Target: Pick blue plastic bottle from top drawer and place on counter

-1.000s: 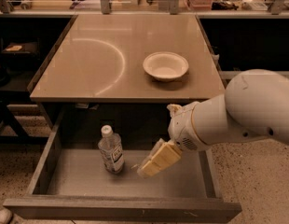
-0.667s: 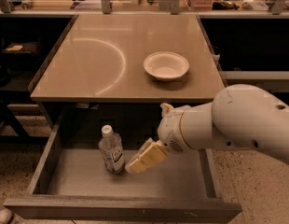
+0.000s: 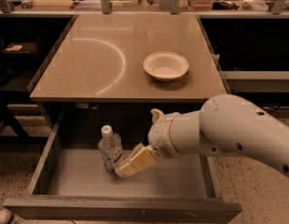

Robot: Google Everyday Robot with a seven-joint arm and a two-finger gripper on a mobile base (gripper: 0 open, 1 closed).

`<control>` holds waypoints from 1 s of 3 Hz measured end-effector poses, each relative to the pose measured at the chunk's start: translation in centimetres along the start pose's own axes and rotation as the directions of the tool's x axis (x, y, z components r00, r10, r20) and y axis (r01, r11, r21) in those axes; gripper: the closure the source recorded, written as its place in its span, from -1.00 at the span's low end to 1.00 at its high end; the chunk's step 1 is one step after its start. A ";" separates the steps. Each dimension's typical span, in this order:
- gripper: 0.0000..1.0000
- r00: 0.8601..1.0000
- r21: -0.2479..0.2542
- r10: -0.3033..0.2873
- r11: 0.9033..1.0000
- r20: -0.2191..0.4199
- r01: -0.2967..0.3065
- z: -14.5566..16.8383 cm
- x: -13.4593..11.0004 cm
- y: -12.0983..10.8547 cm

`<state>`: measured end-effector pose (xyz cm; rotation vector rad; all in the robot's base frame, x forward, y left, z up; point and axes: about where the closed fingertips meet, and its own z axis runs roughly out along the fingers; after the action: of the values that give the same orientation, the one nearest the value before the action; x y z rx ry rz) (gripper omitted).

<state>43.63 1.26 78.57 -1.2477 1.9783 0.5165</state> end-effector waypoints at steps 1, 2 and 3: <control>-1.00 0.999 -0.040 0.016 0.999 0.051 -0.014 2.8 -0.2 1.0; -1.00 0.995 -0.074 0.019 0.997 0.099 -0.012 5.2 -1.0 1.6; -1.00 0.995 -0.078 0.020 0.997 0.102 -0.012 5.5 -0.9 1.7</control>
Offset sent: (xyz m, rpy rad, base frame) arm 0.0158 0.0728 -0.0433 0.1835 0.0137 0.0778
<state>44.38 6.20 75.61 -1.2281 1.8994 0.6575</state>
